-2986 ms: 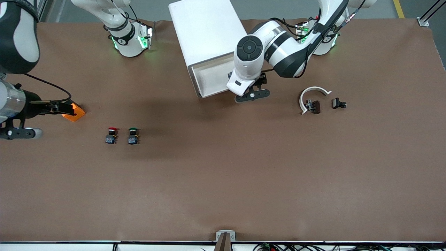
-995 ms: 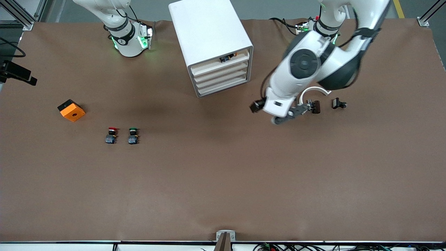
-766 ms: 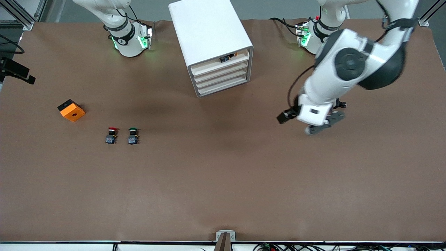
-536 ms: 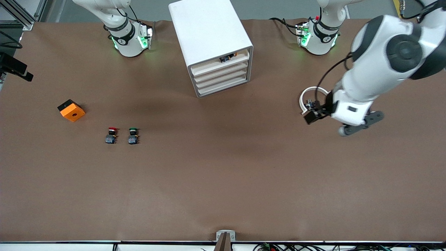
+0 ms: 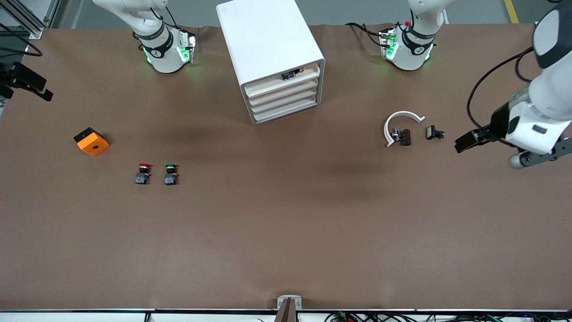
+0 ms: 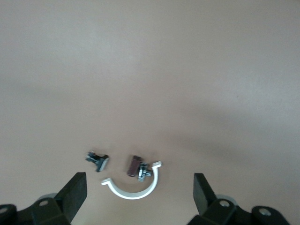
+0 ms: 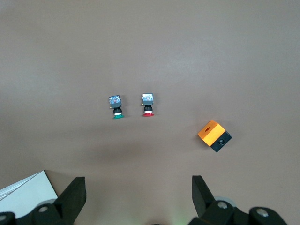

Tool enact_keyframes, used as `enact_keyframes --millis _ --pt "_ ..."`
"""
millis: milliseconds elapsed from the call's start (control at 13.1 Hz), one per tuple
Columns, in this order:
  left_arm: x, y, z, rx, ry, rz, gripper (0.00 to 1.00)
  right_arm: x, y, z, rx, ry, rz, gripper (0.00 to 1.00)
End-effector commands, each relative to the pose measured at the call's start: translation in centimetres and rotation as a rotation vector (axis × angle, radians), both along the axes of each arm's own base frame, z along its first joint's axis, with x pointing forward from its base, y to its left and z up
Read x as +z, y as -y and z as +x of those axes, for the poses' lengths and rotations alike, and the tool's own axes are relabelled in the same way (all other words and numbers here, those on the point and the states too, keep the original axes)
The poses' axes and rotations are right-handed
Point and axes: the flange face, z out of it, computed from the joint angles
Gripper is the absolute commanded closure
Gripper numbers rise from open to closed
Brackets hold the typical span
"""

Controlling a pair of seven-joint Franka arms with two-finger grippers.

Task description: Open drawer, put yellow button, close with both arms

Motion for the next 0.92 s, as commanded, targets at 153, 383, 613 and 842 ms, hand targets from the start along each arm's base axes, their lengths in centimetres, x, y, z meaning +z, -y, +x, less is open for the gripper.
enact_keyframes --millis 153,383,613,842 --pt "3.3 -0.5 -2.8 -0.131 -0.001 0.055 0.0 -0.1 -0.1 -1.1 0.002 0.014 0.002 0.0" --pt "4.5 -2.1 -4.7 -0.248 0.004 0.045 0.0 -0.7 0.8 -1.8 -0.017 0.014 0.008 0.0" --pt "5.2 -2.0 -7.3 -0.288 0.011 -0.006 0.0 -0.5 1.0 -2.4 -0.019 0.034 0.007 0.0" --pt "5.8 -0.6 -8.8 -0.266 0.022 -0.002 0.0 -0.4 1.3 -2.5 -0.021 0.034 0.009 0.0"
